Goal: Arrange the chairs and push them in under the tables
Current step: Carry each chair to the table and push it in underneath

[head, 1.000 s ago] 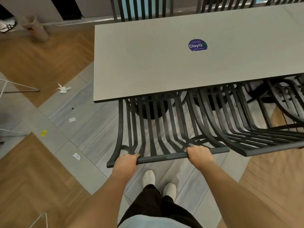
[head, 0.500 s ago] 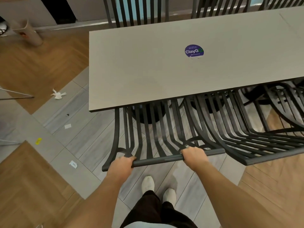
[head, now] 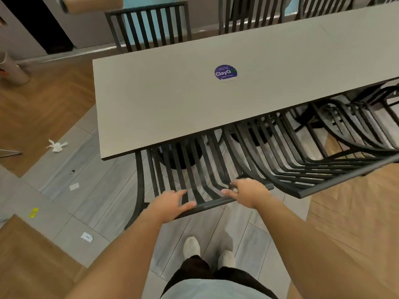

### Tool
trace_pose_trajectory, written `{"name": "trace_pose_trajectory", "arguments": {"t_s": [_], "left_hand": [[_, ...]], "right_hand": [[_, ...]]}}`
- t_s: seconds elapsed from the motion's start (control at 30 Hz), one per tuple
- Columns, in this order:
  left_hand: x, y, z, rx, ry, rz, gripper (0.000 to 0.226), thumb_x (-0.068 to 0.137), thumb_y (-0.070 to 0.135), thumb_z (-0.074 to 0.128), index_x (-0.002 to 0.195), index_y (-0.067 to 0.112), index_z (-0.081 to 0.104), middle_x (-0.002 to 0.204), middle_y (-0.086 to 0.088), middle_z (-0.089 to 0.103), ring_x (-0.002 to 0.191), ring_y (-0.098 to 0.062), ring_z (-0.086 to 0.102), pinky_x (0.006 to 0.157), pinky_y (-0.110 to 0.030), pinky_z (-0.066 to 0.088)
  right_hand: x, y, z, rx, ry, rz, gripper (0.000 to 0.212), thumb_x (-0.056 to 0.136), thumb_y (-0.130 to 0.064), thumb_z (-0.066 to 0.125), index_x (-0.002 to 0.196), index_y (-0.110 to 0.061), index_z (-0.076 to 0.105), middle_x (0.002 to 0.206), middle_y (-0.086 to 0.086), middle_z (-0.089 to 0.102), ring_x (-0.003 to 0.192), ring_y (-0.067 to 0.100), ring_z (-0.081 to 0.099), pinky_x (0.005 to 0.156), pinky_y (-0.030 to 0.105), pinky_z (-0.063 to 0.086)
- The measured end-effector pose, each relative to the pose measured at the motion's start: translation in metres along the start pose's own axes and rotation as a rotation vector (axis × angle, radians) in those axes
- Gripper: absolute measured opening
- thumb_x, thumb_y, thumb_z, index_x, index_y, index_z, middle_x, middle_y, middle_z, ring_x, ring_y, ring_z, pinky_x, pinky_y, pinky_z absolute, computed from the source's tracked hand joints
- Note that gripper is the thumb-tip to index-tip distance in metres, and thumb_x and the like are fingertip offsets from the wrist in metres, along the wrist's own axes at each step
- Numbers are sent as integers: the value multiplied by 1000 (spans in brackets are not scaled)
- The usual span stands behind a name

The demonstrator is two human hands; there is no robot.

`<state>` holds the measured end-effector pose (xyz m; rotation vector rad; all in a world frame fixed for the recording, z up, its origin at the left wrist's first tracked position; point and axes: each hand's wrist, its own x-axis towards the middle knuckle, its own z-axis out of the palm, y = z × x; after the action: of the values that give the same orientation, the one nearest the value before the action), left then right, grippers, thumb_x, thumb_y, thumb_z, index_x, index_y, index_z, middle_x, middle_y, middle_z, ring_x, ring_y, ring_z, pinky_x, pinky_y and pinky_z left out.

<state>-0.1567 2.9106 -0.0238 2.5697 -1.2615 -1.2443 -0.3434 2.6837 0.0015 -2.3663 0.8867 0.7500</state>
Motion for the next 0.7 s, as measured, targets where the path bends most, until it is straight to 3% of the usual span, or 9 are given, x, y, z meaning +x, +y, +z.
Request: {"name": "trace_pose_trajectory", "arguments": {"t_s": [0.13, 0.27, 0.4, 0.53, 0.7], "left_hand": [[15, 69, -20, 35, 113, 129, 71, 99, 72, 36, 153, 27, 43, 150, -3, 53, 135, -23, 52, 109, -43, 47], [31, 147, -27, 103, 192, 249, 58, 103, 63, 39, 146, 26, 52, 134, 2, 63, 119, -17, 60, 99, -38, 53], [46, 228, -21, 136, 222, 339, 52, 105, 57, 41, 140, 24, 58, 117, 5, 69, 104, -14, 64, 89, -37, 56], [63, 304, -3, 140, 257, 339, 51, 105, 56, 40, 141, 23, 58, 121, 3, 69, 108, -17, 64, 91, -36, 54], [78, 387, 34, 71, 233, 221, 51, 105, 57, 41, 140, 25, 58, 124, 2, 69, 108, -18, 64, 91, -40, 55]], "right_hand": [[-27, 47, -35, 23, 152, 58, 57, 98, -68, 36, 126, -24, 60, 113, 3, 68, 100, 22, 64, 88, 43, 54], [-54, 111, -65, 33, 296, 147, 52, 100, -65, 35, 112, -22, 63, 108, 2, 68, 98, 25, 62, 85, 45, 53], [-72, 184, -82, 32, 300, 204, 51, 101, -62, 39, 121, -22, 64, 113, 2, 69, 104, 24, 62, 89, 45, 53], [-79, 261, -98, -24, 266, 178, 52, 101, -62, 40, 124, -21, 62, 116, 2, 67, 107, 24, 61, 86, 42, 52], [-88, 345, -117, -74, 210, 78, 52, 99, -64, 42, 125, -24, 63, 117, 0, 67, 107, 24, 61, 88, 44, 53]]}}
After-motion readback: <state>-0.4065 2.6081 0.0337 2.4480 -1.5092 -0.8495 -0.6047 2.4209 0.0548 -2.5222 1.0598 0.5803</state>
